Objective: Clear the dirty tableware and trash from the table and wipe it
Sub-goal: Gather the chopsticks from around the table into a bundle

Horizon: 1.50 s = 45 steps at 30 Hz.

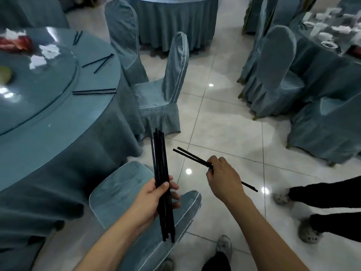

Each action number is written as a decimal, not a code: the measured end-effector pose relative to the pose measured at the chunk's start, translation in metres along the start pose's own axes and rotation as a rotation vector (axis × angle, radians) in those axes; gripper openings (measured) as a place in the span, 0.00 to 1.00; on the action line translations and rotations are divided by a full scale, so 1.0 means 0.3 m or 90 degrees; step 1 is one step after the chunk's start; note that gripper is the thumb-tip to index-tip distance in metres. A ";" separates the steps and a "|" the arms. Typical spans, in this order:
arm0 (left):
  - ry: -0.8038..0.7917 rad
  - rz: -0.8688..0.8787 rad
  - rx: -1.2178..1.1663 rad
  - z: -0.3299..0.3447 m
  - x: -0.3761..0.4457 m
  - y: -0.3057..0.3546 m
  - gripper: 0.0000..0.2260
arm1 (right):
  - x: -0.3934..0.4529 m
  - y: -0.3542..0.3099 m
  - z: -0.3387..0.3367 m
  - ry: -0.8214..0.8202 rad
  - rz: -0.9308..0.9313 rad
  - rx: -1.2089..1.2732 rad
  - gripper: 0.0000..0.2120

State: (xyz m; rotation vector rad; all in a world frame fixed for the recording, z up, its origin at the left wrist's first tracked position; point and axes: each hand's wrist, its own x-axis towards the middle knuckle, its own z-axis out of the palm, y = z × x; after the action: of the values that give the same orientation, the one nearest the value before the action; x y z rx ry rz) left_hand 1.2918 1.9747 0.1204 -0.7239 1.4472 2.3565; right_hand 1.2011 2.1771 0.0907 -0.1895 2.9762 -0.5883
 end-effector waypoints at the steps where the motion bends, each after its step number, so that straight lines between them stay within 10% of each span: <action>1: 0.014 0.007 -0.007 0.040 0.034 0.002 0.09 | 0.054 0.031 -0.015 -0.007 -0.012 -0.004 0.09; 16: 0.228 0.122 -0.149 0.506 0.469 0.119 0.10 | 0.806 0.299 -0.211 -0.105 -0.222 0.004 0.09; 45: 0.529 0.251 -0.356 -0.081 1.156 0.832 0.08 | 1.916 -0.795 0.225 -0.323 -0.568 -0.063 0.07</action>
State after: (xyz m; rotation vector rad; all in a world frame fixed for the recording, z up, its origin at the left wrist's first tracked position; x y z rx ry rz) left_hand 0.8886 1.8313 0.1070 -1.8892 1.2397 2.9862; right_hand 0.6662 1.8519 0.0767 -1.4579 2.3004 -0.3610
